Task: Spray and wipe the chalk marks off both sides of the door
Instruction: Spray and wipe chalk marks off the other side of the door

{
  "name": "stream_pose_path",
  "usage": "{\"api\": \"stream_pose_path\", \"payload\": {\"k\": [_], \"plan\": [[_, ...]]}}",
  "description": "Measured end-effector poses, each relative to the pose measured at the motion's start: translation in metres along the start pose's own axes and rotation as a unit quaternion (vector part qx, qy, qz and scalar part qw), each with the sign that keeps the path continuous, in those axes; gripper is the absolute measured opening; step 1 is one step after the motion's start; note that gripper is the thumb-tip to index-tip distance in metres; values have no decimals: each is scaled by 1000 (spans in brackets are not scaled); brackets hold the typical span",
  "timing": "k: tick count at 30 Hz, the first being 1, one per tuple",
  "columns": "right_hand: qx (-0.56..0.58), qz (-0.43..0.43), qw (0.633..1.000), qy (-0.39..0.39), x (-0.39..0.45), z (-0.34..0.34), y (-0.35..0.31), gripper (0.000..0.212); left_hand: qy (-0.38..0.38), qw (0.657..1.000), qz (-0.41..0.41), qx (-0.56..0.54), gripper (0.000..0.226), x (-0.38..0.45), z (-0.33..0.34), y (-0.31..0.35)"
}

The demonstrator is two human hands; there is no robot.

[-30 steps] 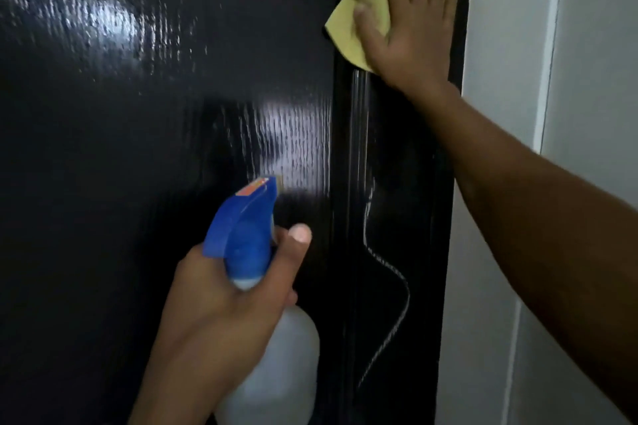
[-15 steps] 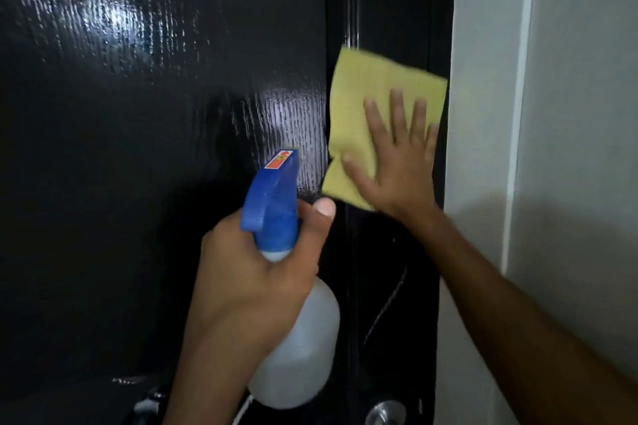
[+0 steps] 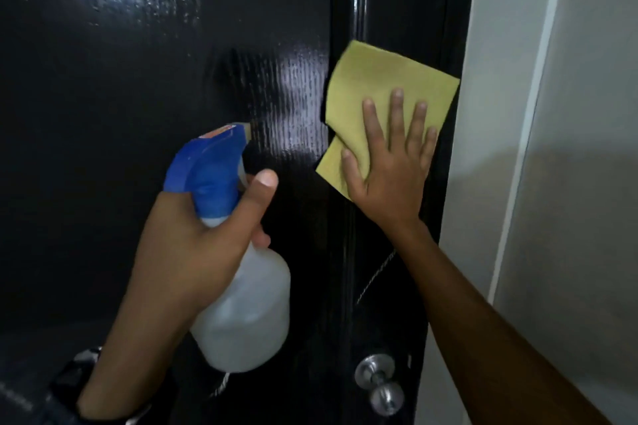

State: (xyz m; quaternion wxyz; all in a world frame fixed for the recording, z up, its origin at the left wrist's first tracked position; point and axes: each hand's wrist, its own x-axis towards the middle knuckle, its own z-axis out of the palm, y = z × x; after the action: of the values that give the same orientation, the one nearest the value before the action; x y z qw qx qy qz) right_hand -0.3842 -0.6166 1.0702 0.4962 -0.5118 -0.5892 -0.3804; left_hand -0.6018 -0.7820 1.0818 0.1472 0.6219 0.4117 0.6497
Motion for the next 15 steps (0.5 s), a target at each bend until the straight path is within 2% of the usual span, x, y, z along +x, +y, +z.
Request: {"api": "stream_pose_path", "payload": {"k": [6, 11, 15], "plan": [[51, 22, 998, -34, 23, -7, -7, 61, 30, 998, -45, 25, 42, -11, -37, -15], [119, 57, 991, -8, 93, -16, -50, 57, 29, 996, -59, 59, 38, -9, -51, -27], [108, 12, 994, -6, 105, -15, -69, 58, 49, 994, -73, 64, 32, -3, -61, -38]]}}
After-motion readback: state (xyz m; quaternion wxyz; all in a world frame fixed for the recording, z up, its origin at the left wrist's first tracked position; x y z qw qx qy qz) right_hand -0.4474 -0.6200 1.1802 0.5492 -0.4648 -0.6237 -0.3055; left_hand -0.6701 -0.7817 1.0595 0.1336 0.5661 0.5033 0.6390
